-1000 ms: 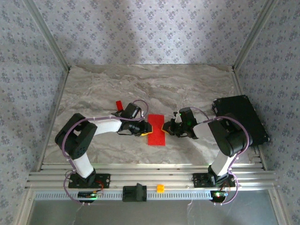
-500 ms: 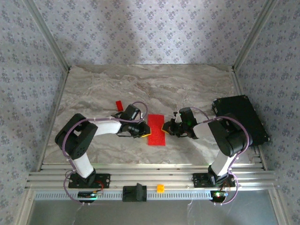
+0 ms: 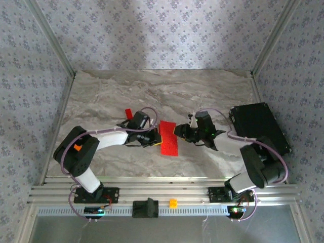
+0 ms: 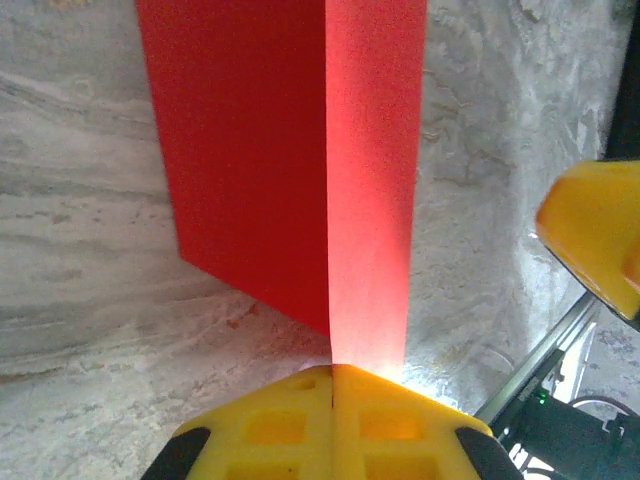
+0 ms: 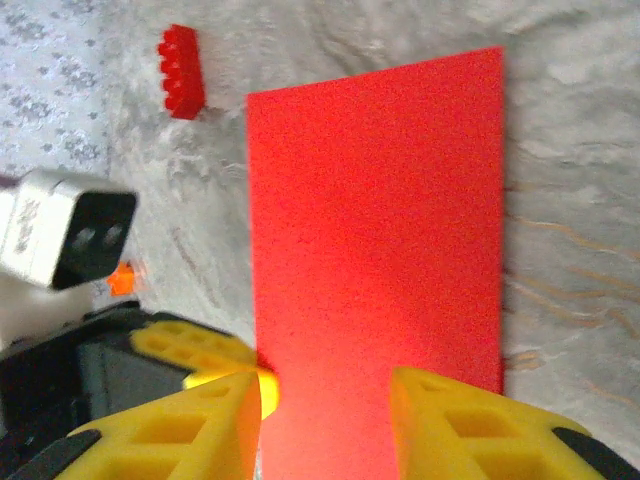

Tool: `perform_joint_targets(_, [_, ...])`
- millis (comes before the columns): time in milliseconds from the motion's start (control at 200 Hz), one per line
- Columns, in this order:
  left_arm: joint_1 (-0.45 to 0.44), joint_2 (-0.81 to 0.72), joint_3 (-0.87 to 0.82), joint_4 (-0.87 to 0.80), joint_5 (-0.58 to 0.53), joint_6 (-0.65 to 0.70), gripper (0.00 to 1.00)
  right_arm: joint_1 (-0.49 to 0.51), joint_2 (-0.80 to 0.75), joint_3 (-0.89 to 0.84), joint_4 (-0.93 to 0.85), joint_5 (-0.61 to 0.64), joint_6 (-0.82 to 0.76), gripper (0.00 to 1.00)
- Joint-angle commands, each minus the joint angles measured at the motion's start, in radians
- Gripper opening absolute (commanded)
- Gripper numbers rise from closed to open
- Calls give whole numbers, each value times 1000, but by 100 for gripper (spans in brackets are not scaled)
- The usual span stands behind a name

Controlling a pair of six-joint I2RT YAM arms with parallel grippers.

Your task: Fold a paper plane with a square sheet of paper (pick it up from the middle)

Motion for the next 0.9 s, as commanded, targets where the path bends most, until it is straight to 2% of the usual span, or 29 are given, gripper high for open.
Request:
perform_joint_targets(0, [15,-26,21,-41,36,-15,1,83,-83,-9,-134,163,-160,43])
perform_joint_targets(110, [21,-22,34,-53,51,-17,1,214,-153,-56,-118,332,-288,45])
perform_joint_targets(230, [23,-20,42,-52,61,-22,1,329,-187,-112,-40,442,-416,48])
perform_joint_targets(540, [22,-14,51,-30,79,-48,1,601,-108,-86,-44,778,-726,54])
perform_joint_targets(725, [22,-13,47,-16,83,-64,1,700,-41,-97,59,935,-803,56])
perform_joint_targets(895, [23,-13,44,-17,80,-66,1,741,32,-79,61,1080,-821,57])
